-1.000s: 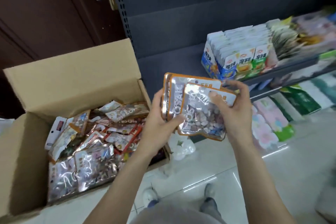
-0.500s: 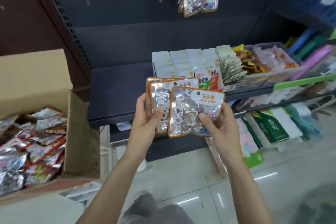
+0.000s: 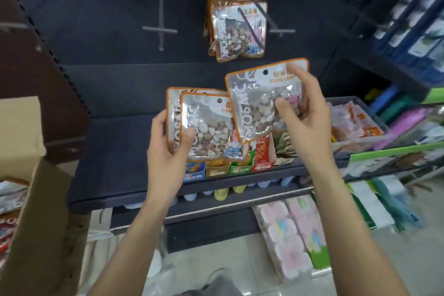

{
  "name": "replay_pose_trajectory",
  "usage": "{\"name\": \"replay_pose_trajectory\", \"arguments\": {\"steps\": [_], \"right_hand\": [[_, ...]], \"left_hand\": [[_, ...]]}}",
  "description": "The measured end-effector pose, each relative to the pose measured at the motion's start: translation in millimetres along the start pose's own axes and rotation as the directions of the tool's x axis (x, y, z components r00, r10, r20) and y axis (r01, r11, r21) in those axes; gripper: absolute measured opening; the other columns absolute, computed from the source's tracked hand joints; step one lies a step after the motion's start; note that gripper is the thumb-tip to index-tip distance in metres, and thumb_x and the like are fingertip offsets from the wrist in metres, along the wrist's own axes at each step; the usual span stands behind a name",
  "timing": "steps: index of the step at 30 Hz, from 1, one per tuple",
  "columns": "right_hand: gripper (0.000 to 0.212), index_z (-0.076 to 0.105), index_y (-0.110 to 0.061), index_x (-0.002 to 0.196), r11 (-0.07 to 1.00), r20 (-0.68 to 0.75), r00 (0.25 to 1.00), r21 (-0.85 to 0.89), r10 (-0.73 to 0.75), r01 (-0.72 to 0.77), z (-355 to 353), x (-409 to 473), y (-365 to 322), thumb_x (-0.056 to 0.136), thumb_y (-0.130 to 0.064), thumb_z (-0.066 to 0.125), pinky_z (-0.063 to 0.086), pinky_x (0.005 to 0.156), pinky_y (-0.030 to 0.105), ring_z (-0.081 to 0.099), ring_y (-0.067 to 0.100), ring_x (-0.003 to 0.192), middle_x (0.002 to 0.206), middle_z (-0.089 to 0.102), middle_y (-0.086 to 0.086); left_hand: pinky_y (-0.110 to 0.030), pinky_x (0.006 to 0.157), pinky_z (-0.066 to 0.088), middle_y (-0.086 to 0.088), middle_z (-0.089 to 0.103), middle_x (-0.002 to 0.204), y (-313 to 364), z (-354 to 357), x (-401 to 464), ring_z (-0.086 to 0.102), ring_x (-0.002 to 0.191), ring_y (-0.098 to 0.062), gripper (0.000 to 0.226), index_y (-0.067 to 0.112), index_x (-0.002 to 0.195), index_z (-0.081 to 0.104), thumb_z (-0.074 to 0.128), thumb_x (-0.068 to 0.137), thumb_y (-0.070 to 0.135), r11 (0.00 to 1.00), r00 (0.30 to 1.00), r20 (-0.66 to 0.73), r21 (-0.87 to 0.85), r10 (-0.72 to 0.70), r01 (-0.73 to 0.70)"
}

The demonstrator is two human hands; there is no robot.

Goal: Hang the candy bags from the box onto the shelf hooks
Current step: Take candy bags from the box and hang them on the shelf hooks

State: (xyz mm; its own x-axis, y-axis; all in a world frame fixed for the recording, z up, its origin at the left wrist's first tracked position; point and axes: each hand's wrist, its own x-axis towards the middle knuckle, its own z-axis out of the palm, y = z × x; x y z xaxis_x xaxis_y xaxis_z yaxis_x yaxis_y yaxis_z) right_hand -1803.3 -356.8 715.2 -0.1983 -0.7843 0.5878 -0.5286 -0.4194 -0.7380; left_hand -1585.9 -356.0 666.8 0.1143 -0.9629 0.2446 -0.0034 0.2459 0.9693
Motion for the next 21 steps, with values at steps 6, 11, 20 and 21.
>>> {"name": "replay_pose_trajectory", "arguments": {"steps": [6, 11, 20, 21], "right_hand": [[0.041, 0.054, -0.026, 0.131, 1.0, -0.017, 1.0, -0.023, -0.002, 0.002, 6, 50, 9, 0.092, -0.024, 0.064, 0.044, 0.092, 0.015, 0.054, -0.005, 0.109, 0.116, 0.059, -0.008], [0.042, 0.059, -0.024, 0.13, 0.98, -0.011, 0.995, -0.175, -0.097, 0.094, 9, 68, 27, 0.089, -0.034, 0.066, 0.044, 0.079, 0.016, 0.054, 0.006, 0.087, 0.101, 0.058, -0.002], [0.046, 0.053, -0.018, 0.134, 0.881, 0.068, 0.975, -0.419, -0.212, 0.221, 46, 141, 67, 0.09, -0.023, 0.063, 0.037, 0.08, 0.013, 0.046, 0.018, 0.113, 0.129, 0.046, 0.013], [0.048, 0.052, -0.019, 0.135, 0.866, 0.084, 0.973, -0.443, -0.217, 0.231, 50, 147, 72, 0.089, -0.022, 0.064, 0.042, 0.083, 0.02, 0.043, 0.022, 0.12, 0.135, 0.042, 0.015]], "left_hand": [[-0.027, 0.077, 0.056, 0.026, 0.067, 0.105, 1, 11, 15, 0.067, 0.098, -0.005, 0.033, 0.048, 0.112, 0.045, 0.061, 0.09, 0.03, 0.999, 1.0, -0.012, 0.044, -0.017, 0.018], [-0.02, 0.069, 0.056, 0.009, 0.068, 0.11, -2, 15, 15, 0.069, 0.095, -0.009, 0.034, 0.045, 0.112, 0.046, 0.062, 0.09, 0.025, 1.0, 0.994, -0.103, 0.01, -0.025, 0.026], [-0.03, 0.078, 0.059, 0.008, 0.068, 0.111, -2, 27, 9, 0.068, 0.099, -0.01, 0.035, 0.046, 0.113, 0.046, 0.062, 0.086, 0.031, 1.0, 0.98, -0.197, 0.007, -0.021, 0.023], [-0.034, 0.08, 0.059, 0.008, 0.068, 0.111, -1, 28, 10, 0.068, 0.1, -0.011, 0.035, 0.046, 0.113, 0.046, 0.062, 0.086, 0.032, 1.0, 0.98, -0.2, 0.006, -0.019, 0.02]]}}
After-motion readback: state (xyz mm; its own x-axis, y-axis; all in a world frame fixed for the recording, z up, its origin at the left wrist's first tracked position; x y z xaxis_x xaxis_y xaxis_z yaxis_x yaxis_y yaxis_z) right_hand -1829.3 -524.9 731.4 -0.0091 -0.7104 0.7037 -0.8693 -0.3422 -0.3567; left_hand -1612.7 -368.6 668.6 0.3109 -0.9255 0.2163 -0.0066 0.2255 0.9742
